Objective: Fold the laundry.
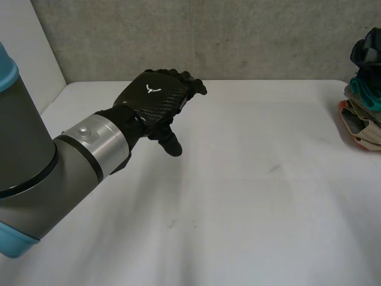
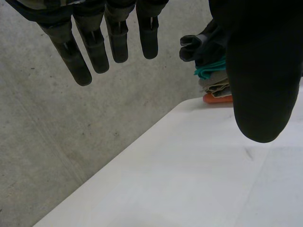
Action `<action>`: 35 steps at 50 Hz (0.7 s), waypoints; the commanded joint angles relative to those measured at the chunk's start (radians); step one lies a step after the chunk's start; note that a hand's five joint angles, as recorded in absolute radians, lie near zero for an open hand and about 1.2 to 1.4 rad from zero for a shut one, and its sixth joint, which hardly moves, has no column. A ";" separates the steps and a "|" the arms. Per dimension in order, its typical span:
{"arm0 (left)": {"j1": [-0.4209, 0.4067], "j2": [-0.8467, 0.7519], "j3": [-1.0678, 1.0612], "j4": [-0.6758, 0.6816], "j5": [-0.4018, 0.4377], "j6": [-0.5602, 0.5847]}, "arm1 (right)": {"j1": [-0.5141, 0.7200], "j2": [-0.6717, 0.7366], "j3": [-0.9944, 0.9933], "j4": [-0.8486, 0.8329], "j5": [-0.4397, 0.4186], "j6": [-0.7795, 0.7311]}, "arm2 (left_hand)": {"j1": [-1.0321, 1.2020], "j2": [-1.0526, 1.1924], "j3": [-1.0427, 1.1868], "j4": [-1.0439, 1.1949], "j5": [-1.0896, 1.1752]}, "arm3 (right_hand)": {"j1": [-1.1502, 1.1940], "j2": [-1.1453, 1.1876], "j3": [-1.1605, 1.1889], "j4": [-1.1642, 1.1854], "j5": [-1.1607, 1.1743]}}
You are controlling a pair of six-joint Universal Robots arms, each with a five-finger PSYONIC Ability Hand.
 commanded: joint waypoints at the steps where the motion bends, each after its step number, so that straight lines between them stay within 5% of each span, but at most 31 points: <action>1: -0.001 0.001 -0.002 0.000 0.000 -0.001 | -0.034 0.059 -0.077 0.056 -0.033 -0.005 | -0.009 -0.004 -0.008 -0.003 0.012 | 0.462 0.220 0.239 0.207 0.258; 18: -0.001 -0.001 -0.002 0.000 0.000 0.001 | -0.049 0.139 -0.140 0.209 -0.090 -0.201 | -0.009 -0.004 -0.008 -0.003 0.012 | 0.462 0.220 0.239 0.207 0.258; 20: -0.001 -0.001 -0.002 0.000 0.000 0.001 | -0.049 0.137 -0.135 0.217 -0.078 -0.210 | -0.012 -0.007 -0.011 -0.006 0.009 | 0.142 -0.100 -0.081 -0.113 -0.062; 21: -0.001 -0.001 -0.002 0.000 0.000 0.001 | -0.051 0.134 -0.134 0.225 -0.073 -0.209 | -0.012 -0.007 -0.011 -0.006 0.009 | -0.217 -0.459 -0.441 -0.473 -0.422; 25: -0.001 0.001 -0.002 0.000 0.000 0.001 | -0.052 0.113 -0.123 0.248 -0.039 -0.199 | -0.012 -0.007 -0.011 -0.006 0.009 | -0.663 -0.905 -0.887 -0.919 -0.868; 35: -0.001 0.011 -0.002 0.000 0.000 -0.001 | -0.069 -0.022 -0.019 0.288 0.039 -0.149 | -0.015 -0.010 -0.013 -0.009 0.006 | -0.760 -1.002 -0.983 -1.015 -0.964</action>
